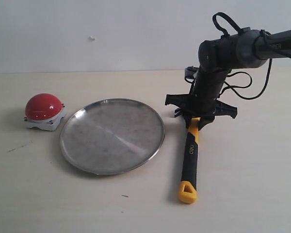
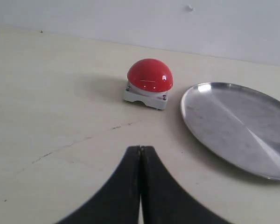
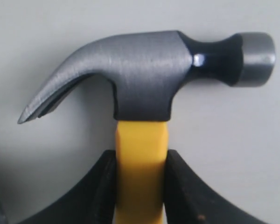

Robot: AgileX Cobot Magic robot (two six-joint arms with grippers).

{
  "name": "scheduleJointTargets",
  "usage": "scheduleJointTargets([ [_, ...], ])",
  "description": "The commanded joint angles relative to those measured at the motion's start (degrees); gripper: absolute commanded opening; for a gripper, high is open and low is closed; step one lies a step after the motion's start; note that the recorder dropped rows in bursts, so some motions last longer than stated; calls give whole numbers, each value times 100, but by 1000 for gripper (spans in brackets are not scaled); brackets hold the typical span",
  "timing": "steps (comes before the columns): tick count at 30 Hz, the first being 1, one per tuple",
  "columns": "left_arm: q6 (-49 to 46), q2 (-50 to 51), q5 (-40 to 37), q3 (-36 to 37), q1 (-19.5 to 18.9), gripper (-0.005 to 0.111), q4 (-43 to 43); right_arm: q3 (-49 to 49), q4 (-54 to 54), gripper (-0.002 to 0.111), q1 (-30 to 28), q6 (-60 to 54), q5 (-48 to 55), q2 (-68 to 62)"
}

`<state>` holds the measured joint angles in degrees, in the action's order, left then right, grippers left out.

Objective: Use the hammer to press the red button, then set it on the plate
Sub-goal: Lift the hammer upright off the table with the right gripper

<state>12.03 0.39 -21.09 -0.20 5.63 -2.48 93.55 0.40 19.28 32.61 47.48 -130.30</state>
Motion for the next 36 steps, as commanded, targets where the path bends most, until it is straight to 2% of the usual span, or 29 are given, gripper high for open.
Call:
scheduleJointTargets([
  [1,17,-39,12,20,31,0,-9,19,-40,0,6,-214,-361,397],
  [8,17,-39,12,20,31,0,-9,19,-663,0,6,-413,-535,1196],
  [20,17,-39,12,20,31,0,-9,-261,-637,0,6,-1218,-1225,2639],
  [24,17,-39,12,20,31,0,-9,-1099,-637,0,6,-1443,-2230,3114],
  [29,-284,-39,224,20,31,0,-131,-2520,-624,0,6,-1443,-4068,3525],
  [33,-284,-39,1175,20,31,0,-131,-3238,-522,0,6,-1443,-5341,3635],
  [36,-284,-39,1857,20,31,0,-131,-3494,-667,0,6,-1456,-5780,3635],
])
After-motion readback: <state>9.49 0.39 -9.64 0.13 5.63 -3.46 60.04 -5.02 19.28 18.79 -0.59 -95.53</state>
